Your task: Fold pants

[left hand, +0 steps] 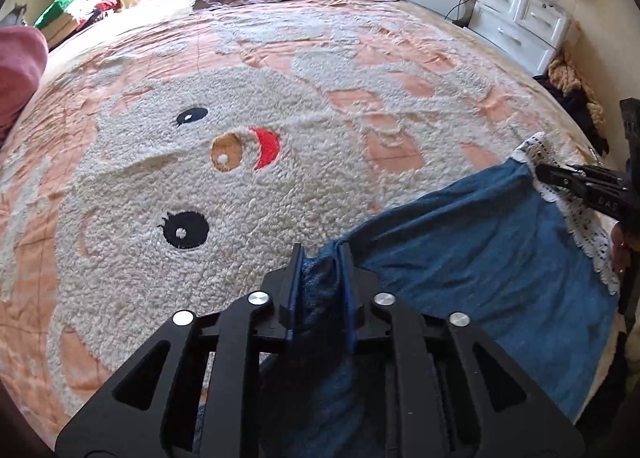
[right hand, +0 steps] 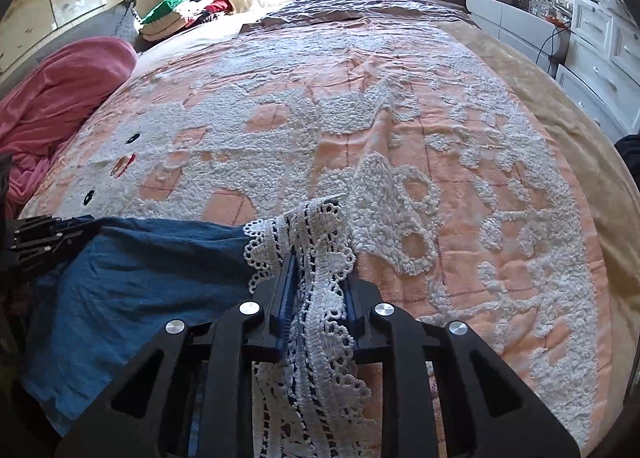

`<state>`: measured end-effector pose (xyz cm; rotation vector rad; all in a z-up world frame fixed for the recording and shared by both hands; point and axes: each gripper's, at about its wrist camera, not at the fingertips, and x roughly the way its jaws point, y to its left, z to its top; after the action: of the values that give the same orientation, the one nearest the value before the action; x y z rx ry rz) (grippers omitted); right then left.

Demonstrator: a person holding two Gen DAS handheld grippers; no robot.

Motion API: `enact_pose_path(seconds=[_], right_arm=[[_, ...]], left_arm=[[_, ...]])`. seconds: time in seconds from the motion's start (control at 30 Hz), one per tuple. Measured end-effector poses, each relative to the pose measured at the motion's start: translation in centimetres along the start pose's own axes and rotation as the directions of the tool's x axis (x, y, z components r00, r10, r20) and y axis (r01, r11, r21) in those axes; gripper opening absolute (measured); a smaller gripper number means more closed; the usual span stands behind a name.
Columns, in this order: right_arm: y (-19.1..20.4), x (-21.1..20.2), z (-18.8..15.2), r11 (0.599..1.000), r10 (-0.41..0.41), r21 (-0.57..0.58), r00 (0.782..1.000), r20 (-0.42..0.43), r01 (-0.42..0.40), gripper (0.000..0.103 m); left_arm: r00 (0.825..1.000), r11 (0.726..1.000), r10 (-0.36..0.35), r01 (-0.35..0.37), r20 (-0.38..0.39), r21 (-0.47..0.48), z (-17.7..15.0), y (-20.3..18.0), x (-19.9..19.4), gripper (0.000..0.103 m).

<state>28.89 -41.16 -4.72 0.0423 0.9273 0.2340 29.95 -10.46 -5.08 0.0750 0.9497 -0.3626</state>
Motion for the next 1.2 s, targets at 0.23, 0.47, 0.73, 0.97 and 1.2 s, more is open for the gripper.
enact_pose_path(seconds=[0.23,0.47,0.73,0.97,1.2], right_arm=[[-1.2,-5.9,-1.1,0.998,-0.018,0.062,0.988,0.152,0.009,0.06],[-2.7,-11.6,-7.2,0.97,0.048,0.225,0.978,0.202,-0.094,0.061],[-1.2,-11.8,-10.7,0.976,0.001,0.217,0.993,0.118,-0.027,0.061],[1.3,-9.6,-11.1,0.989,-0.112,0.102,0.994,0.016,0.11,0.038],[2.0,-10.9,-12.1,0.987,-0.158,0.044,0.987,0.025,0.157,0.037]], left_arm=[[0.998,0.997,0.011,-0.006,0.062,-0.072,-0.6,1.4,-3.7,0.034],[0.986,0.991,0.051,-0.031,0.158,-0.127,-6.9,2.1,-12.8,0.056],[0.979,0.972,0.154,-0.126,0.134,-0.197,-14.4,4.2,-18.7,0.06],[0.938,0.935,0.345,-0.342,0.021,-0.09,-16.8,2.2,-16.4,0.064],[0.925,0.903,0.379,-0.376,-0.027,-0.208,-19.2,8.0,-17.0,0.086]])
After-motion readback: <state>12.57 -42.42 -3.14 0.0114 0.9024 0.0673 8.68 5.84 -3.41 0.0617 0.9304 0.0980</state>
